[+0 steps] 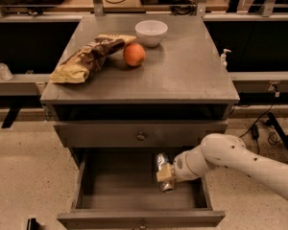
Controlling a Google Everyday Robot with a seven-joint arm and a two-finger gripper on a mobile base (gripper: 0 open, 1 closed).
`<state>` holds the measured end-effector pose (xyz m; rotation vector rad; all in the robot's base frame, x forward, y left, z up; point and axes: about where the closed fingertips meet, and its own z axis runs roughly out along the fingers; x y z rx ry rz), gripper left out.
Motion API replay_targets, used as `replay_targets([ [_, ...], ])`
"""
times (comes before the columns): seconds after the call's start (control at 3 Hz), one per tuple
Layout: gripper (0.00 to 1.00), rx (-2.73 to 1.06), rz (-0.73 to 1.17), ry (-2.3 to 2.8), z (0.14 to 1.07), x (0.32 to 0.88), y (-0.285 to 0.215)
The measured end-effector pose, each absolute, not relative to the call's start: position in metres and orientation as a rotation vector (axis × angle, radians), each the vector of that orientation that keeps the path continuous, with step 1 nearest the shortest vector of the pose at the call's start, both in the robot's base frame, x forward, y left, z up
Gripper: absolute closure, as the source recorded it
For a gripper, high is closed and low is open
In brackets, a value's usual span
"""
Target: Pick redbull can from middle drawer and place on counter
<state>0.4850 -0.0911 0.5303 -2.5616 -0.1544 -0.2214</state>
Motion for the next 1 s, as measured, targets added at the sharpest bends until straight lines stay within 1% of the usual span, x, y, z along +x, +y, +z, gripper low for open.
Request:
replay_targets([
  [0.33, 1.00, -2.612, -0.201, -0.280, 0.542, 0.479, -0.083],
  [0.67, 1.00, -2.638, -0.219, -0.430, 0.581, 0.458, -0.077],
  [1.0, 1.00, -2.673, -0.316, -0.570, 0.666, 0.429, -0.078],
])
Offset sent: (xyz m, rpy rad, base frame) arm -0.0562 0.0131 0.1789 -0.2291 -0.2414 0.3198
